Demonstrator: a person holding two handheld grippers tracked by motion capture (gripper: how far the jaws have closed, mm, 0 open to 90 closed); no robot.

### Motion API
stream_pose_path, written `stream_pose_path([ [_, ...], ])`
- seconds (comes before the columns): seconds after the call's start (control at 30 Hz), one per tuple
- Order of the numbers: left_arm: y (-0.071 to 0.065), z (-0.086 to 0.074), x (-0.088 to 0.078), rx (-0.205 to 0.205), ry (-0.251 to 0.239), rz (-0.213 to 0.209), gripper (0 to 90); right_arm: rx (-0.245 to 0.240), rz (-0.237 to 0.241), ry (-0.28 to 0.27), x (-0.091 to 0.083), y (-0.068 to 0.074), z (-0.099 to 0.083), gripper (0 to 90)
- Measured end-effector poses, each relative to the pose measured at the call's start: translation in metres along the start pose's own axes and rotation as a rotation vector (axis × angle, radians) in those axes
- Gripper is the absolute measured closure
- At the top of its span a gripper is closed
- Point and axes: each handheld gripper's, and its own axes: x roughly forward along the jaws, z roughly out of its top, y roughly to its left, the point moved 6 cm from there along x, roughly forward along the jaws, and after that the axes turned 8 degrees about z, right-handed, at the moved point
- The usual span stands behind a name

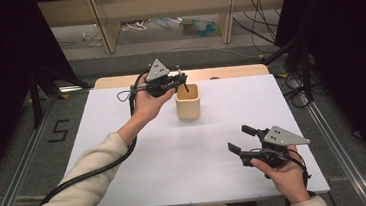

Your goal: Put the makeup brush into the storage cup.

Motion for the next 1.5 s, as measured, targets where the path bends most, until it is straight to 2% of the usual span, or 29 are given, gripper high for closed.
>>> stream_pose_path([
  [0.2, 0.000, 0.000, 0.002, 0.000, 0.002, 0.003, 83.5, 0.000, 0.001, -0.001, 0.000, 0.000, 0.000, 22.7],
  [0.33, 0.000, -0.001, 0.003, -0.014, 0.011, 0.005, 83.5, 0.006, 0.002, 0.000, 0.000, 0.000, 0.000, 22.7],
  [0.7, 0.001, -0.002, 0.006, -0.008, 0.011, 0.009, 83.5, 0.012, 0.003, 0.003, -0.001, 0.001, 0.000, 22.7],
  [0.93, 0.002, -0.004, 0.009, -0.008, 0.015, 0.016, 83.5, 0.001, 0.001, -0.001, 0.000, 0.000, 0.000, 22.7],
  [1.0, 0.003, -0.005, 0.010, -0.009, 0.017, 0.017, 83.5, -0.028, -0.009, -0.010, 0.000, -0.002, 0.001, 22.7],
  [1.2, 0.004, -0.007, 0.012, -0.011, 0.023, 0.018, 83.5, -0.019, -0.009, -0.004, 0.000, -0.002, 0.001, 22.7],
  [1.23, 0.004, -0.007, 0.012, -0.009, 0.025, 0.018, 83.5, -0.004, -0.009, 0.003, -0.001, -0.001, 0.000, 22.7],
  [1.5, 0.004, -0.009, 0.015, -0.005, 0.034, 0.022, 83.4, -0.003, -0.008, 0.002, -0.001, -0.001, 0.000, 22.7],
])
